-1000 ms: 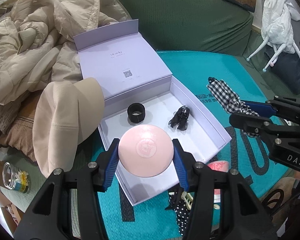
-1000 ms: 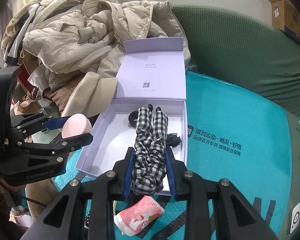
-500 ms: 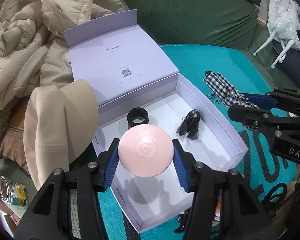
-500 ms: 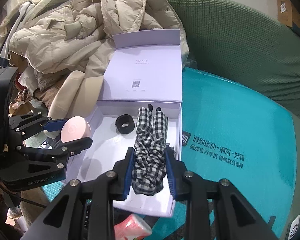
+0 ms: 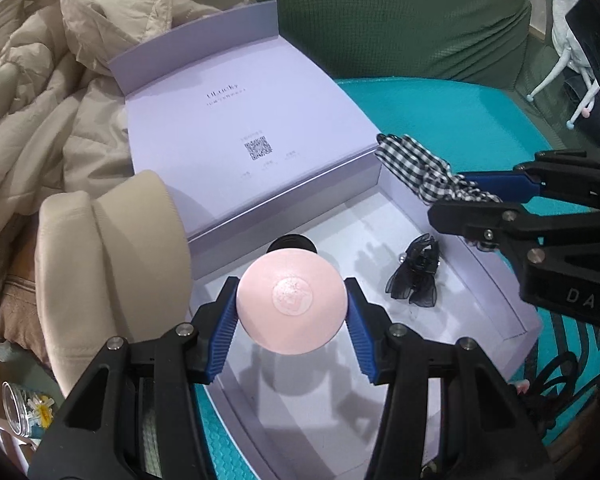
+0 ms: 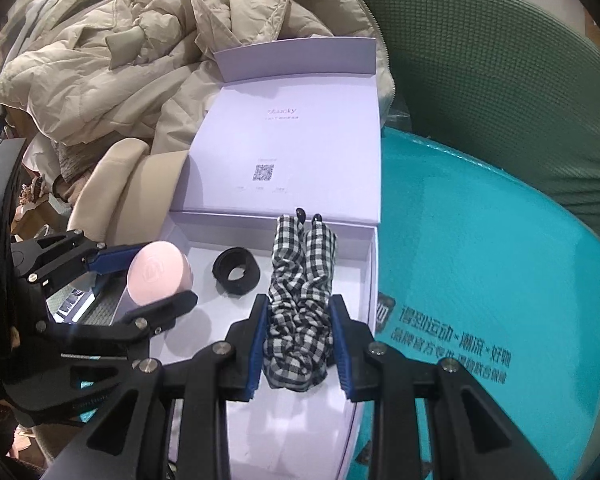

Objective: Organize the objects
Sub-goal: 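Carry the pink compact with left tool while right tool carries the scrunchie toward the box, then open left tool to drop the compact while right tool releases the scrunchie in the box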

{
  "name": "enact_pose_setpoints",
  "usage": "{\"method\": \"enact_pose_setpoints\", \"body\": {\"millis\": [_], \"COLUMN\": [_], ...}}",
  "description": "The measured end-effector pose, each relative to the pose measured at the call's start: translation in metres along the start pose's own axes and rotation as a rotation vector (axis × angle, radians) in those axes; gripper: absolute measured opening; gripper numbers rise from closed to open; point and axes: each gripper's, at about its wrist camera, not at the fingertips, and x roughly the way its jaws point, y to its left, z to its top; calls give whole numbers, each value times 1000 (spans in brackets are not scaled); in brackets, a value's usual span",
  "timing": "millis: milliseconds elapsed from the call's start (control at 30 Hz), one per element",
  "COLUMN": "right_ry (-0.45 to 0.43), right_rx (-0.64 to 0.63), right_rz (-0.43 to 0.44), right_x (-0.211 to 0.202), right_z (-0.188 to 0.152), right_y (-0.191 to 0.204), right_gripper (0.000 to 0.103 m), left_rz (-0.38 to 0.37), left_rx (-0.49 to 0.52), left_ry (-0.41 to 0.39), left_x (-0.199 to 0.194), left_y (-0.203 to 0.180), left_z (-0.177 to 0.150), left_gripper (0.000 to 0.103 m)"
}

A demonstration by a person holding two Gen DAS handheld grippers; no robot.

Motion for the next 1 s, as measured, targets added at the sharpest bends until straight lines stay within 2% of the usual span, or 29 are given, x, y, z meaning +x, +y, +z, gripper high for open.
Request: {"method": "enact_pose_setpoints", "body": {"millis": [133, 367, 533, 867, 1000], "right_ry": [12, 19, 40, 58, 68], "right_rx": [-7, 23, 31, -6, -21], "right_rz": [-9, 37, 49, 2, -23], "right_x": [15, 32, 41, 54, 61], "right_z": [6, 13, 13, 8, 6], "right_y": [-1, -11, -17, -14, -12], "right_gripper": [30, 30, 31, 31, 31], "left_rz": [7, -17, -18, -24, -5], "left_rx": [11, -17, 1, 37, 64], "left_ry": [4, 43, 58, 113, 109], "left_x": [9, 31, 40, 63, 67], "left_y": [-1, 5, 3, -5, -9], "left_z": [5, 17, 22, 25, 25], "left_gripper": [49, 49, 49, 49, 49]}}
